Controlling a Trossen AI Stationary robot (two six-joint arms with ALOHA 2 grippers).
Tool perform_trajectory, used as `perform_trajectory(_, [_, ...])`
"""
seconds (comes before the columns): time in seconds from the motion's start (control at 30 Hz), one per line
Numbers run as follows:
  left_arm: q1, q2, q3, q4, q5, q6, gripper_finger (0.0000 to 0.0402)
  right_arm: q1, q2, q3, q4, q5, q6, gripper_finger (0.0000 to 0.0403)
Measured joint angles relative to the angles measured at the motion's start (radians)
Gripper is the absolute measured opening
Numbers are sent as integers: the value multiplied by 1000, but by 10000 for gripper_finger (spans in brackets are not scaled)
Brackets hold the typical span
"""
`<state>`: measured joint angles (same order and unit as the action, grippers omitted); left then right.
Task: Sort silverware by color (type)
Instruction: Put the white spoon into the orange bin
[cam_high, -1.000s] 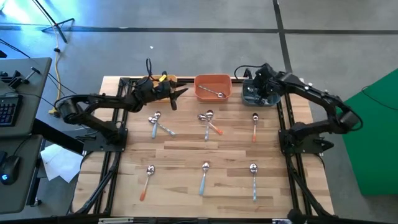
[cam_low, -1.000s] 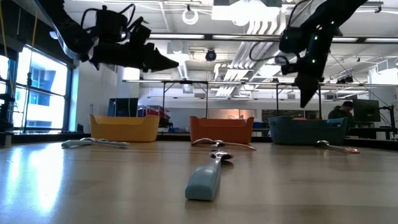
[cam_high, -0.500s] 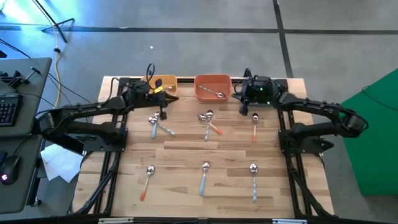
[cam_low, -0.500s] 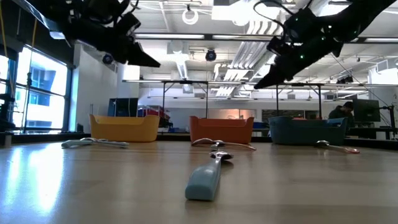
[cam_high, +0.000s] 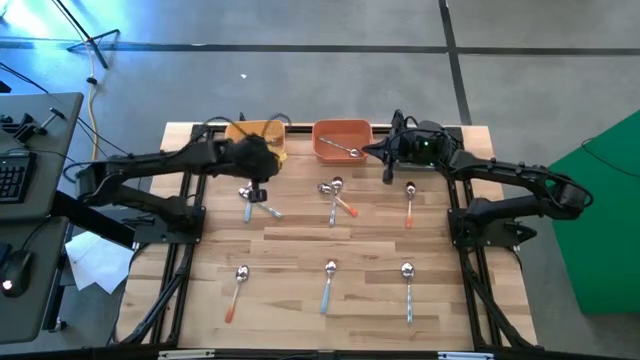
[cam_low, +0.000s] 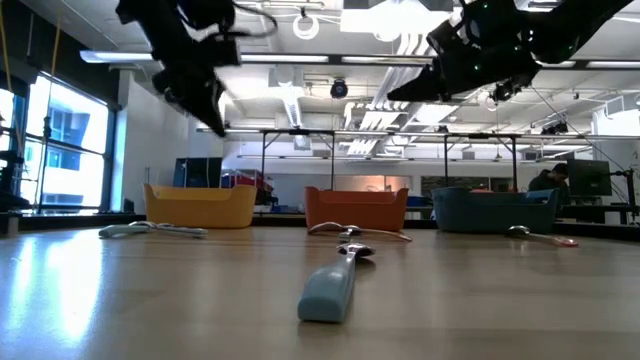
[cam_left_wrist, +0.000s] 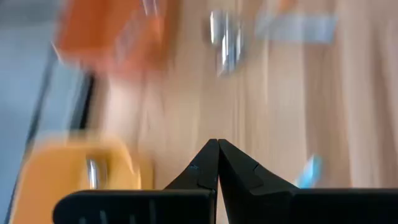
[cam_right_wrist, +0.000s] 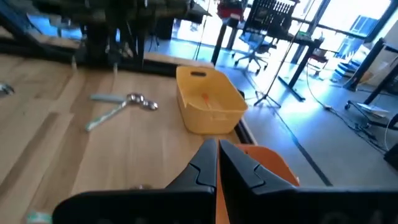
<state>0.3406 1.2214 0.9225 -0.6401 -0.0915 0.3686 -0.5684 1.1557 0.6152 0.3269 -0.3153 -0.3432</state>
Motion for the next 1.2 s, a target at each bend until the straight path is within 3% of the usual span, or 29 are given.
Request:
perform_trajectory(0.07, [-14, 61, 41, -125, -47, -1, 0, 9, 0, 0, 6, 0, 12, 0])
perform_trajectory(0.17, [-28, 127, 78, -227, -36, -11, 3, 28, 0, 0, -15, 4, 34, 0])
perform_trajectory(0.37, [-57, 231, 84, -286, 5, 3, 48, 110, 0, -10, -51, 34, 54, 0])
perform_trajectory(0.53, [-62, 305, 84, -291, 4, 52, 105, 207, 0, -10, -52, 198, 29, 0])
perform_trajectory(0.7, [-62, 377, 61, -290, 24, 115, 141, 293, 0, -10, -59, 288, 28, 0])
perform_trajectory(1.2, [-75, 508, 53, -162, 30, 135, 136, 467, 0, -11, -60, 507, 16, 0])
